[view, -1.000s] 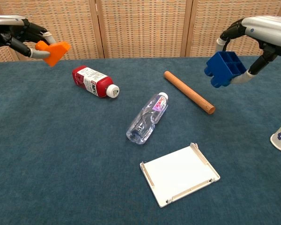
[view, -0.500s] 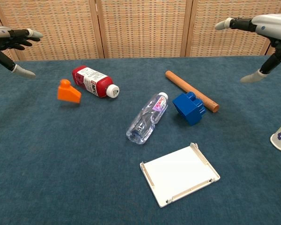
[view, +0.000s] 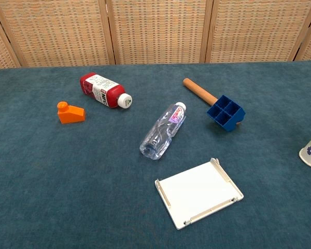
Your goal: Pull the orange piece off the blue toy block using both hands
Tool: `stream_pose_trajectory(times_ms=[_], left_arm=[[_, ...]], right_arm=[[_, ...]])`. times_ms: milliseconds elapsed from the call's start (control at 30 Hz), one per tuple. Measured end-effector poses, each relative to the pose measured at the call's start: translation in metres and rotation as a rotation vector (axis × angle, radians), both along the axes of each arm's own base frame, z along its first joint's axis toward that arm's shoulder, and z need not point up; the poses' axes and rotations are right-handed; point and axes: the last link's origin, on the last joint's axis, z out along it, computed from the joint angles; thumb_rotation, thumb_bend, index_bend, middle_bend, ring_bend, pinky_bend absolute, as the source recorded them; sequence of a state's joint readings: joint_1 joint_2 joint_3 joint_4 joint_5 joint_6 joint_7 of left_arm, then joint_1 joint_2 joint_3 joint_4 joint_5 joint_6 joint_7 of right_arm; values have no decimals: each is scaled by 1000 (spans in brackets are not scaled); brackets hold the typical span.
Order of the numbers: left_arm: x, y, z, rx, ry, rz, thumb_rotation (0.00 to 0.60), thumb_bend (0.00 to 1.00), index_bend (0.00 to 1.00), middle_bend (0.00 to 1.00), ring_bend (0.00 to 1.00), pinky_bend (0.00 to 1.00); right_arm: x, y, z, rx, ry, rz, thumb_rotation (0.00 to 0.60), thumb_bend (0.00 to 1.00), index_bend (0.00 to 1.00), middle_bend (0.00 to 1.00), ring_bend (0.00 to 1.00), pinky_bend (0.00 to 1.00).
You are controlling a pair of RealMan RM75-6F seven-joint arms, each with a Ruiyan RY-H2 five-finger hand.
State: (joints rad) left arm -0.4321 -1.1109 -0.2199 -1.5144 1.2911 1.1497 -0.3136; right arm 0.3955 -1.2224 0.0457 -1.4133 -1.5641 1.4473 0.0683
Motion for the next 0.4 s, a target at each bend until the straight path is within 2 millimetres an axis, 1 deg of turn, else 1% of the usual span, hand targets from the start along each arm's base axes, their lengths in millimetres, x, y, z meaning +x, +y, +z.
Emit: stream_pose_trajectory(times_ms=[133,267,367,400], left_arm=[[-16,-45,13,97,0,51,600,79,0,0,0,0],[-29,-99,22,162,31,122,600,79,0,0,0,0],[-32,-128,20,151,54,159,600,80,0,0,0,0],[-32,-132,20,146,57,161,600,80,0,0,0,0]], right_arm=[[-13,23,5,-24,18,-25,600,0,0,0,0,0],[-14,44,8,-56,11,-42,600,0,0,0,0,0],[-11,57,11,-80,11,-52,600,0,0,0,0,0],[-11,61,12,-87,13,-54,600,0,0,0,0,0]])
